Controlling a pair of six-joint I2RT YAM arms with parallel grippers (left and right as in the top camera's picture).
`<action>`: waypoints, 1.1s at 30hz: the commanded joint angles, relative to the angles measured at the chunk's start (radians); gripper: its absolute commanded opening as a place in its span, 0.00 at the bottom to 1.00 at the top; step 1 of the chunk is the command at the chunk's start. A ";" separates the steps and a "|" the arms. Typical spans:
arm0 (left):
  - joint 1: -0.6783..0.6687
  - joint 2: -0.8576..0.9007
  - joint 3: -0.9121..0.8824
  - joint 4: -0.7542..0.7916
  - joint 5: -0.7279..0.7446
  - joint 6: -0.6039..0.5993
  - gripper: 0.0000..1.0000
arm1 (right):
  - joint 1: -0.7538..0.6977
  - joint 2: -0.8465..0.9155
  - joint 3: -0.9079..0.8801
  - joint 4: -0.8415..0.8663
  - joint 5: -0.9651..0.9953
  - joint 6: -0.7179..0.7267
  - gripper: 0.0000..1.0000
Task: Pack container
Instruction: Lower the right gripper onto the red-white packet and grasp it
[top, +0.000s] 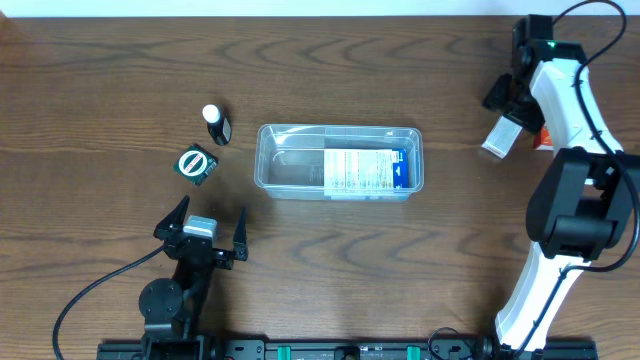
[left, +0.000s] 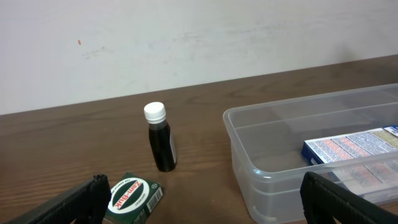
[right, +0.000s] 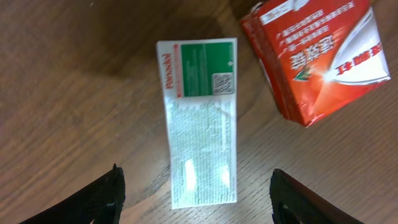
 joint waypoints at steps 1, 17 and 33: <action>-0.003 -0.007 -0.019 -0.032 0.011 0.005 0.98 | -0.052 0.016 0.014 0.016 -0.084 -0.055 0.74; -0.003 -0.007 -0.019 -0.032 0.011 0.006 0.98 | -0.208 0.016 0.014 0.025 -0.290 -0.511 0.75; -0.003 -0.007 -0.019 -0.032 0.011 0.005 0.98 | -0.323 0.034 0.014 0.027 -0.327 -0.659 0.81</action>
